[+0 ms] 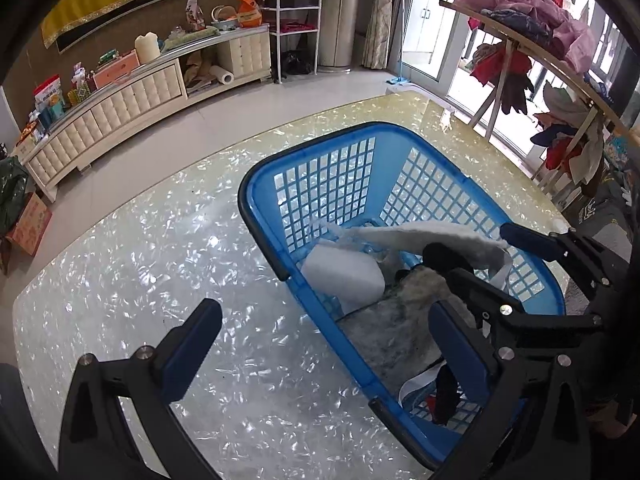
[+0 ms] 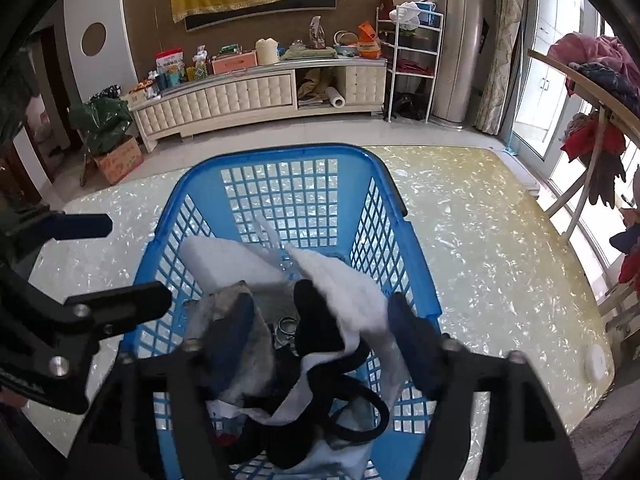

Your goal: Organize soft objects

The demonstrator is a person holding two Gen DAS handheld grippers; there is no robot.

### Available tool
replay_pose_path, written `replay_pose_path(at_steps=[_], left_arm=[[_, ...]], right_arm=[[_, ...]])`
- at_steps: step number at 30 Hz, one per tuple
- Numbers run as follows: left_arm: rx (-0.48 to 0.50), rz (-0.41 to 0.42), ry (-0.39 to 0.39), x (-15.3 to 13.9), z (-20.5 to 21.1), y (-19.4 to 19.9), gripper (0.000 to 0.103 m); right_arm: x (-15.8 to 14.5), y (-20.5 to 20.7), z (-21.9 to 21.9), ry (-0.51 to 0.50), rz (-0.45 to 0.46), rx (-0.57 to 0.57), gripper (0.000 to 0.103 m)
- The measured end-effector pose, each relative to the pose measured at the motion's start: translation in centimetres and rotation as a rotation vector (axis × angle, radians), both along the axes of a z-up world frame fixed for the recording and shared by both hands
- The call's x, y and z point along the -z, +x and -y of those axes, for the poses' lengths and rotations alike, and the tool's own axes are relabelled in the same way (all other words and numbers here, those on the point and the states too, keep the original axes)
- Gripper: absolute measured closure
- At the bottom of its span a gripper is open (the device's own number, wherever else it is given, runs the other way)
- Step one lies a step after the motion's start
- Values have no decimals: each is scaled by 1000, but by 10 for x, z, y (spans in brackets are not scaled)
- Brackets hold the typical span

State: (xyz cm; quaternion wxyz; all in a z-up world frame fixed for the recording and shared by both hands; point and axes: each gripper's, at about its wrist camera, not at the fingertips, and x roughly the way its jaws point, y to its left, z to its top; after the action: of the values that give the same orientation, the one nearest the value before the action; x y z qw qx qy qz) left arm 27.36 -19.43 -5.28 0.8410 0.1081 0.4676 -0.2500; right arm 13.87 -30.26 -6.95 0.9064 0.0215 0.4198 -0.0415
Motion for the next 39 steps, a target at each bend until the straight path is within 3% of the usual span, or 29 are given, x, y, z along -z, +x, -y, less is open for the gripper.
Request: replay_pose_path(at_steps=[2,9,14,29,39], left_arm=[[-2,2,-2,-2,-2,-2,0],[-10,34,-7,-19,-16,-16,0],[-21,56,-23,-33,-29,-34,0],[-90,148,-94,-67,-79,-107,0],[-226,317,-110,-109,-130,-157,0]], right_arm=[[-5,-5,0,-4,4,8,32],[-19,-22,0,-5,17,29,7],[-31,-34,-8,-19,33,18,1],[-58,-69,-38,-20,88,-30,1],[-82,-92,-65,6,197,-100,1]])
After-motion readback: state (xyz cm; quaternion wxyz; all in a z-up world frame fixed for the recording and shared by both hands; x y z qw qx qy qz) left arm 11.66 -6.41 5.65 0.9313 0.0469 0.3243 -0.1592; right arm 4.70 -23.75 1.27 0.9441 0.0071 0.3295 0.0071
